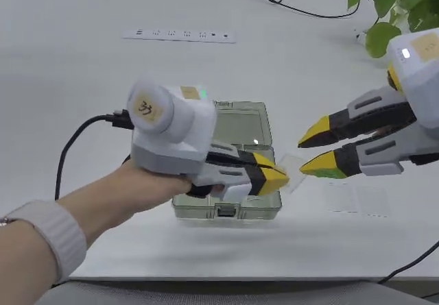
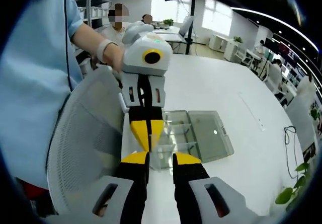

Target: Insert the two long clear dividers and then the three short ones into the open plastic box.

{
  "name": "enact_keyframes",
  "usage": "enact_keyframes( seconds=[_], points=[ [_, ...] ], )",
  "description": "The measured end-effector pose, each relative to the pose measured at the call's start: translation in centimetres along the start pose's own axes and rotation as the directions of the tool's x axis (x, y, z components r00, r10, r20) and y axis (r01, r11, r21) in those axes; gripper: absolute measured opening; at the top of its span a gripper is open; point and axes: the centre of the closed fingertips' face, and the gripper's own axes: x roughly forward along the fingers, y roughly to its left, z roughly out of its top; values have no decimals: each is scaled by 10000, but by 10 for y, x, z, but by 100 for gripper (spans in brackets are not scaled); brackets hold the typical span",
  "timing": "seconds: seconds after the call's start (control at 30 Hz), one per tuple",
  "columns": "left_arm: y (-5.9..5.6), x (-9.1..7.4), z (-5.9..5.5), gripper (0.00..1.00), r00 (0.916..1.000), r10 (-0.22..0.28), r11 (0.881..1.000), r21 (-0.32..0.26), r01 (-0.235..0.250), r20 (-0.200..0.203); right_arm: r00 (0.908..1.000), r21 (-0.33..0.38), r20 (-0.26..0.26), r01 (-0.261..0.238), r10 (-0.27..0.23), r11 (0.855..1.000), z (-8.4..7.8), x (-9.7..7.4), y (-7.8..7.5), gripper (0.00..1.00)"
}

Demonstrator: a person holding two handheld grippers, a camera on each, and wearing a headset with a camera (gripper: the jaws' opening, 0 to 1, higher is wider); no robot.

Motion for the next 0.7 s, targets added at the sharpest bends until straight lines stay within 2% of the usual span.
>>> enact_keyframes(
  seconds=[0.13,0.27,0.47,0.7],
  points=[
    [-5,-2,-3,0,9998,-88,9982,588,98,-171,9989,54,-88,-450,450,9990,0,2,9,16],
    [-9,-4,-7,0,9992,-191,9935,1113,229,-347,9976,40,-170,-676,677,9977,-2,3,13,13],
    [-10,-6,-7,0,9990,-218,9852,1694,280,-387,9938,16,-367,-1052,1052,9944,-5,5,20,10],
    [-11,-8,-9,0,9987,-282,9823,1837,355,-423,9904,-51,-429,-1321,1318,9912,-2,9,25,6]
  ],
)
